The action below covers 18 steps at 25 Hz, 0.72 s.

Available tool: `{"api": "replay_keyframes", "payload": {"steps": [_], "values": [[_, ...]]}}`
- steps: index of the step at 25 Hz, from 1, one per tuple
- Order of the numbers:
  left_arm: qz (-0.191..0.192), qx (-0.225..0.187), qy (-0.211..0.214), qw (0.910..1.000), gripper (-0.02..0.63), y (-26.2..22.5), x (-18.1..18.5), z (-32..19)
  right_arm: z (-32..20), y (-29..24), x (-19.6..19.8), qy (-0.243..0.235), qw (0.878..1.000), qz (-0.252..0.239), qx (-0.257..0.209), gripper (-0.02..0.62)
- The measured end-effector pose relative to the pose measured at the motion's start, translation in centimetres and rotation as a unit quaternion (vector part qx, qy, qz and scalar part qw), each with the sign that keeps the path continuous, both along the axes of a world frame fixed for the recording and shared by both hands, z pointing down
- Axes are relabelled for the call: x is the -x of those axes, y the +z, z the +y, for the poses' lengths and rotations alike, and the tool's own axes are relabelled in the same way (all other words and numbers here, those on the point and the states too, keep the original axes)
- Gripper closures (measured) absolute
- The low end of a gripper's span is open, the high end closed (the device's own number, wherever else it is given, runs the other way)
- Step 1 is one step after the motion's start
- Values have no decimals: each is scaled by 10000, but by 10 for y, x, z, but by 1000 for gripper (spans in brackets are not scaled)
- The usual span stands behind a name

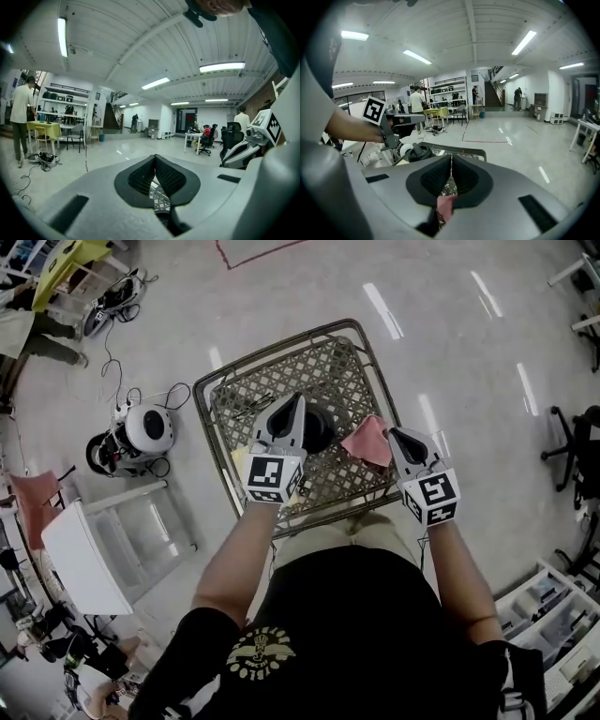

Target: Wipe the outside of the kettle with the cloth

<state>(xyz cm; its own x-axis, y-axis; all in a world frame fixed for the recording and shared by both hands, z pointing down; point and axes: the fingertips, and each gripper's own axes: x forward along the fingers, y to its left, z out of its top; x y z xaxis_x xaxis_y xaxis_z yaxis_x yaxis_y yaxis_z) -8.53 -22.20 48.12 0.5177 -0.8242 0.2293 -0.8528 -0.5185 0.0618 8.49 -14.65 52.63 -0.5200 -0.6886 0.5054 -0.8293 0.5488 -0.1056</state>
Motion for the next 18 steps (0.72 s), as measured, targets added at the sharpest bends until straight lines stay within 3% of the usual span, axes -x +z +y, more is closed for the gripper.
{"api": "replay_keyframes", "payload": {"steps": [7,15,18], "values": [[-211,92,468,9986,601,27,-29,-10,1,63,4,-19,9986,162,506,583],[-563,359,478,9966,601,63,-31,-8,0,165,-10,94,9903,348,1346,577],[-719,305,586,9952,601,67,-35,-6,5,205,-11,3,9821,577,1795,457]]}}
